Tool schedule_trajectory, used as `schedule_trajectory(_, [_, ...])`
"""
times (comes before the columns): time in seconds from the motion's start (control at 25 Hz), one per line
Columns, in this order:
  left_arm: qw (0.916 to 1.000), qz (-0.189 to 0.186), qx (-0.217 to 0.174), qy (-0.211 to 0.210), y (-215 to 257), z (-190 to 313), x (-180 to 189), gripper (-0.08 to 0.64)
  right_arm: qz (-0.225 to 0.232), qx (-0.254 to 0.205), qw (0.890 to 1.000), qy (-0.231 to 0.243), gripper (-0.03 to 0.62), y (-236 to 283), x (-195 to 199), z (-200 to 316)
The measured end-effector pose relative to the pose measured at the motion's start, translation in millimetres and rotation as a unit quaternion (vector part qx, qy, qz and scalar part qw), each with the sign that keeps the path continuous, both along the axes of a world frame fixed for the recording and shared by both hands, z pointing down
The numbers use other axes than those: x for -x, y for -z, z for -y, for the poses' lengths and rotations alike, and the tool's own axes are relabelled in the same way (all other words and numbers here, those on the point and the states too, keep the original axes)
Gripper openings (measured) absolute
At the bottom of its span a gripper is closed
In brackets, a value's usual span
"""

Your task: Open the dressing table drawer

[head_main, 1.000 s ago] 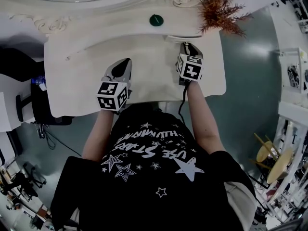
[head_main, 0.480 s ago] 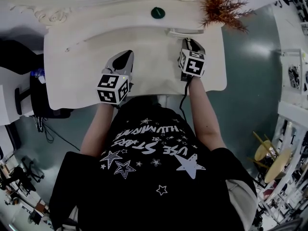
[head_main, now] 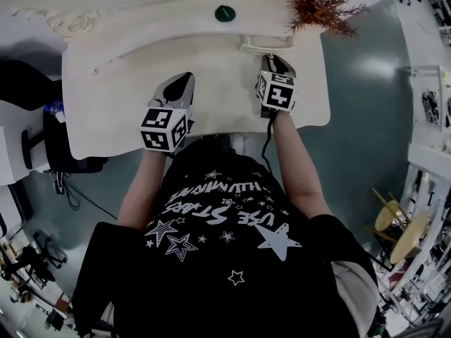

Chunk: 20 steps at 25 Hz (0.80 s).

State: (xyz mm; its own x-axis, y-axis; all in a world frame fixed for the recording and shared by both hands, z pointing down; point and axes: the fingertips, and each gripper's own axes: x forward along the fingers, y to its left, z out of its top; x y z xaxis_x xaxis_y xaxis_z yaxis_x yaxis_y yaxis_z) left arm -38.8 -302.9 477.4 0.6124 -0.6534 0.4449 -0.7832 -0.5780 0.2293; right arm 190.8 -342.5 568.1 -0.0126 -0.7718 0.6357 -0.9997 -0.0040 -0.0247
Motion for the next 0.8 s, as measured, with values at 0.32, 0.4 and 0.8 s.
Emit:
schedule_trajectory(0.32, [1.0, -0.001, 0.002, 0.007, 1.2, -10.1, 3.8, 0.0, 0.002, 0.001, 1.0, -0.002, 0.123, 2.3, 1.7, -11.5])
schedule_trajectory(0.4, [1.0, -0.002, 0.003, 0.008, 0.2, -12.0, 4.6, 0.0, 0.002, 0.002, 1.0, -0.003, 0.123, 1.2, 1.8, -13.6])
schedule_trajectory(0.8, [1.0, -0.004, 0.002, 0.006, 1.7, -21.9, 3.6, 0.0, 0.005, -0.001, 1.0, -0.005, 0.123, 1.2, 1.6, -27.0])
